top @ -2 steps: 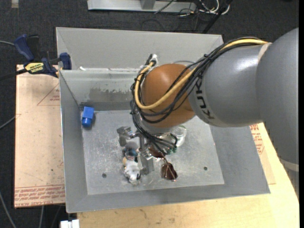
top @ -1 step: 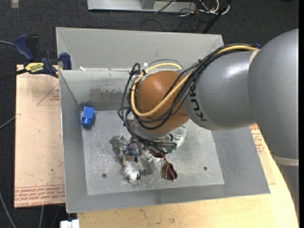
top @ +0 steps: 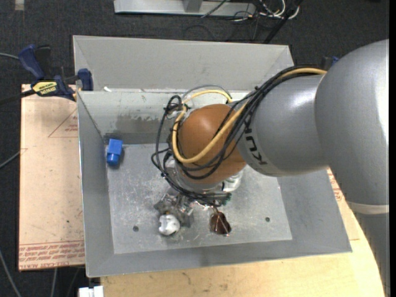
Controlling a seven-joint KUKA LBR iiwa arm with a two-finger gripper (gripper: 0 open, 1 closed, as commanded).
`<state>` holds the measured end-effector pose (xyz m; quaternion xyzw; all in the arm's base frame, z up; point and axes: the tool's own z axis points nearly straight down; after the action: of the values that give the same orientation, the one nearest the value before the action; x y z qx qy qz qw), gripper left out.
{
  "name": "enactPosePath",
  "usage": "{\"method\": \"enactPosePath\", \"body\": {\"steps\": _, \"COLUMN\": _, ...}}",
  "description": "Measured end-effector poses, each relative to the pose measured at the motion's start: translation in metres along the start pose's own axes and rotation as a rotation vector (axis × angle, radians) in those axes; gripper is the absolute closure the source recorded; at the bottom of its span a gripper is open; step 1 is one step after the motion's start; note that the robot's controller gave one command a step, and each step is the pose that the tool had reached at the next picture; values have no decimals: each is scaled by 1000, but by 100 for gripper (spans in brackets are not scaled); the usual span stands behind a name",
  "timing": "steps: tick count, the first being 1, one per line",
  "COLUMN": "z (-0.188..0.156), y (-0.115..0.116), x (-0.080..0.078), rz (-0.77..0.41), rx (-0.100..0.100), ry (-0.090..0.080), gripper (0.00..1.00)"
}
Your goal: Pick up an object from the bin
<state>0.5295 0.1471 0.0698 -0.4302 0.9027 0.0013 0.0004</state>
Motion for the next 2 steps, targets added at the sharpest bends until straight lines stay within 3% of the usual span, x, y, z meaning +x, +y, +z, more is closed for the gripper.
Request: {"method": "enactPosePath", "body": {"steps": 2, "z": 0, "y": 0, "x": 0, "rz": 1, "rx": 0, "ry": 0, "gripper": 100}}
